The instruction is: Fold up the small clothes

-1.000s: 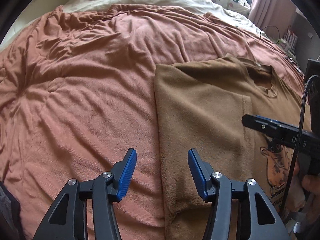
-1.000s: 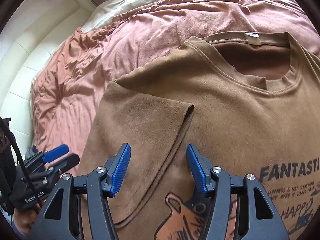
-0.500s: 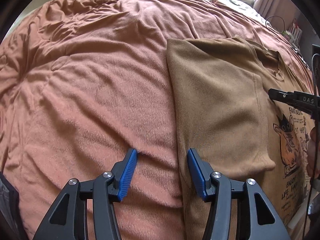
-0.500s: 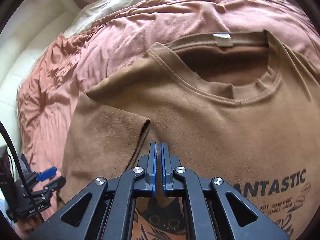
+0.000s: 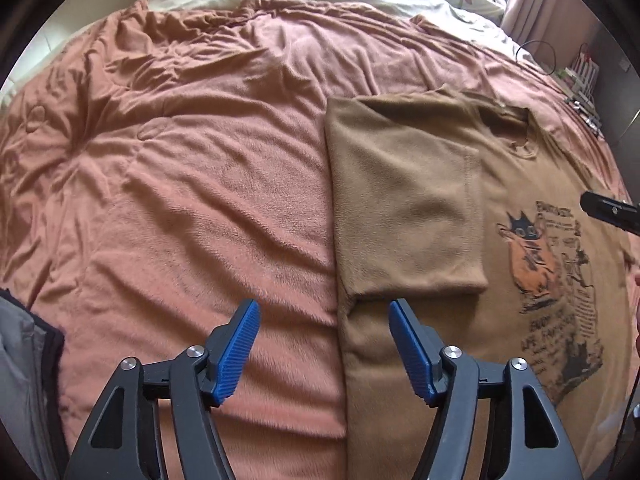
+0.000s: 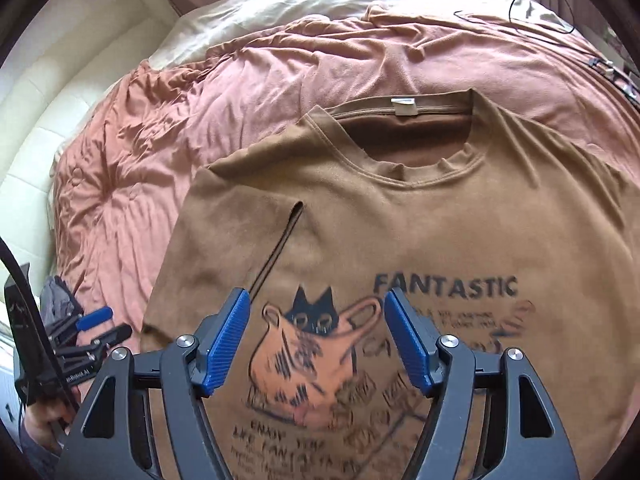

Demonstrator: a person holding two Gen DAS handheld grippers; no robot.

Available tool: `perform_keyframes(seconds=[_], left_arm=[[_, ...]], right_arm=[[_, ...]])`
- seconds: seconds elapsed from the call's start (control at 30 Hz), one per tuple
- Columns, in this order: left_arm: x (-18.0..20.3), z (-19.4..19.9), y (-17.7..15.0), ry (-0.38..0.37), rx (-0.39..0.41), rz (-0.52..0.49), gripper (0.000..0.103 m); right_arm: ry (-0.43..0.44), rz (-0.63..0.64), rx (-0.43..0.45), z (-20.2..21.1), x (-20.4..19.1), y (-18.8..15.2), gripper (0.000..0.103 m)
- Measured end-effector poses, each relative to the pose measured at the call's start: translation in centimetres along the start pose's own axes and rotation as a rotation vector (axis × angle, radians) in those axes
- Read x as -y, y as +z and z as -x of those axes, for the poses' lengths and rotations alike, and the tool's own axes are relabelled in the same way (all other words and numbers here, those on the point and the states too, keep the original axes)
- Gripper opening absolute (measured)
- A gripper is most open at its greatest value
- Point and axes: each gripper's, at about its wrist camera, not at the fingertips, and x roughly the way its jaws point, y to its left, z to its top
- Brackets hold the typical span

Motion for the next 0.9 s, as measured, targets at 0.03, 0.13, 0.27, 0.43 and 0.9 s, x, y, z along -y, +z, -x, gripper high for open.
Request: perform_keyframes(seconds=[0.03, 0.13, 0.27, 0.43, 0.9], left_arm=[[0.2, 0.8, -0.2, -0.001, 0.007, 0.002, 0.076], [0.7, 3.3, -0.8, -0.007, 0.03, 0.012, 0.087], [1.7, 6.8, -1.6, 0.004, 0.065, 0.024, 0.099], [2.7, 10.7, -2.7, 0.048, 0.097, 0.023, 0.103], [6.3, 19.1, -6.7, 0.039, 0.178, -0.005, 0.103]], right_arm=[[-0.006, 0.005, 0.005, 1.1, 0.0, -0.4, 0.082], [-0.013, 0.021, 0.011, 4.2, -0.2, -1.4, 0.085], [-0.066, 0.066, 0.035, 8.4, -0.7, -2.7, 0.097], [-0.08, 0.05, 0.08, 13.6, -0.6, -4.6, 0.103], [-0.038, 0.033, 0.125, 24.0, 0.9, -9.7, 0.103]])
